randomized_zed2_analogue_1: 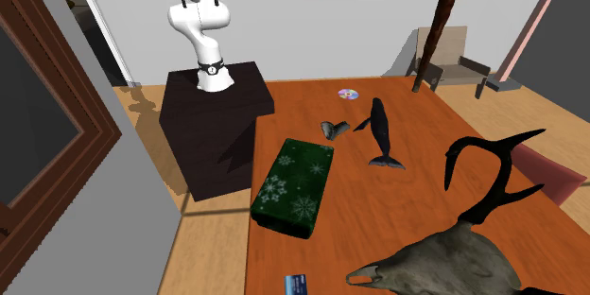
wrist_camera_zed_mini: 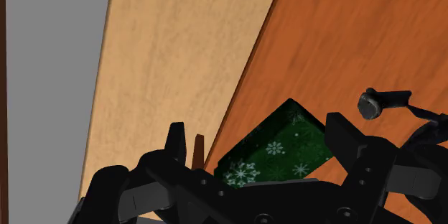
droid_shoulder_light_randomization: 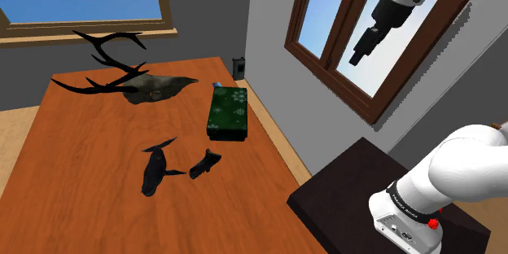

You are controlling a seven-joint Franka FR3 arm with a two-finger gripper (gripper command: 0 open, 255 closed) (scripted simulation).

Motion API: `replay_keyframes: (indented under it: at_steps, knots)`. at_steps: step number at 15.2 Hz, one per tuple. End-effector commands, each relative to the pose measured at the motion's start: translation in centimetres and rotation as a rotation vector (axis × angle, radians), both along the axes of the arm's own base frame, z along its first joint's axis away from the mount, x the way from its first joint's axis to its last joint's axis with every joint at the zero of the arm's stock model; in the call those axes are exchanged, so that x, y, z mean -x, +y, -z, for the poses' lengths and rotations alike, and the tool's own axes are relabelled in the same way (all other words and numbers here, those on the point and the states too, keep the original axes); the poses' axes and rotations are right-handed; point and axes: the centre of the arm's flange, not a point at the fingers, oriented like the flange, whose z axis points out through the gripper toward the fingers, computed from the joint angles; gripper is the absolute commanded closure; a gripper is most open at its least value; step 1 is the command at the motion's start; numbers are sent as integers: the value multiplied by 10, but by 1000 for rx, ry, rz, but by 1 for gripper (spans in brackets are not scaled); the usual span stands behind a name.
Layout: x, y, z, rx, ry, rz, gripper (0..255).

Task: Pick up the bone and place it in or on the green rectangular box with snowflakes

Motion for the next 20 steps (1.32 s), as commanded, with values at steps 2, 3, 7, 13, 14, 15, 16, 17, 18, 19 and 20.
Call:
replay_keyframes:
  at_steps: [2,3,7,13,14,15,16,17,18,19,20]
  knots:
    - [-3,10,9,0,1,12,0]
    - [-5,20,17,0,2,24,0]
    - [-18,59,52,1,5,72,0]
    - [-40,117,104,1,9,144,0]
    - [-44,126,112,2,10,156,0]
    - [-48,135,121,2,11,168,0]
    - [-52,145,130,2,12,180,0]
    - [-56,154,138,2,12,192,0]
    - [-61,163,147,2,13,204,0]
    - [-65,172,156,2,14,216,0]
    - [-70,182,164,2,15,228,0]
